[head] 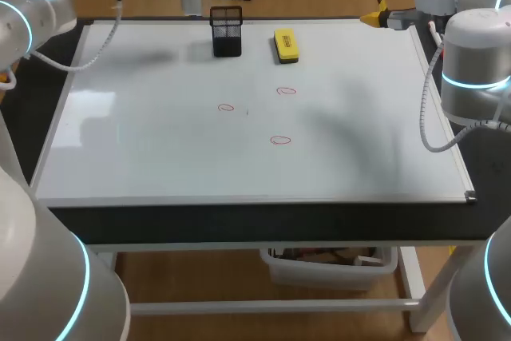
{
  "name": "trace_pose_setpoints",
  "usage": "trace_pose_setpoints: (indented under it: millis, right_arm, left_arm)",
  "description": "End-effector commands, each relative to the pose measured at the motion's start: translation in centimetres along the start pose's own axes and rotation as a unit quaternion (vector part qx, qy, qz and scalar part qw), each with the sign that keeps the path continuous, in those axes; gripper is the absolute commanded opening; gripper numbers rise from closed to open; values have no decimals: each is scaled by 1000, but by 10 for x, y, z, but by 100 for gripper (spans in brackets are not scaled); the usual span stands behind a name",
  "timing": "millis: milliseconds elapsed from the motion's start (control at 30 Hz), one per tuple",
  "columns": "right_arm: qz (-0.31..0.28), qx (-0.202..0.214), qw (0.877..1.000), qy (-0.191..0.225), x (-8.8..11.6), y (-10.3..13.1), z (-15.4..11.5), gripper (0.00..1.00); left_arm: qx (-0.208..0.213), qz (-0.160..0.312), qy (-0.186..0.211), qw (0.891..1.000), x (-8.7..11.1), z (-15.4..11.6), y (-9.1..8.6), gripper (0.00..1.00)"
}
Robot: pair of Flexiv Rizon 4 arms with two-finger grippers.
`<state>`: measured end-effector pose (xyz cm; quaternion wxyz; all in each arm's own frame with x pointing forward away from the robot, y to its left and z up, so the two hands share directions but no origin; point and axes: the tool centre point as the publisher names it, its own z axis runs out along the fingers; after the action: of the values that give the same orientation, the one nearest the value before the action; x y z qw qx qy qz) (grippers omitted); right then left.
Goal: Pick up the inspection probe, press it on each red-marked spot on the whiteboard one by one, put down the probe, pick up the eraser, and wipe off all the red marks.
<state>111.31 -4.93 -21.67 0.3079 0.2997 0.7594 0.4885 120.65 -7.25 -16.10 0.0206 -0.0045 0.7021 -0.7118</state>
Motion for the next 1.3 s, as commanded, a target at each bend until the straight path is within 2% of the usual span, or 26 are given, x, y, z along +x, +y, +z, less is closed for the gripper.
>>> trace_pose_setpoints:
  millis: [33, 400, 733, 1300]
  right_arm:
    - [0, 1, 1000, 1, 0, 0, 0, 100]
    - [0, 1, 1000, 1, 0, 0, 0, 100]
    - [0, 1, 1000, 1, 0, 0, 0, 100]
    - [0, 1, 1000, 1, 0, 0, 0, 100]
  left_arm:
    - [-4, 2, -24, 1000, 16, -16, -2, 0]
    - [-6, 15, -68, 998, 30, -60, 5, 0]
    - [-15, 19, -91, 996, 44, -94, 15, 0]
    - [-8, 10, -107, 994, 58, -108, 37, 0]
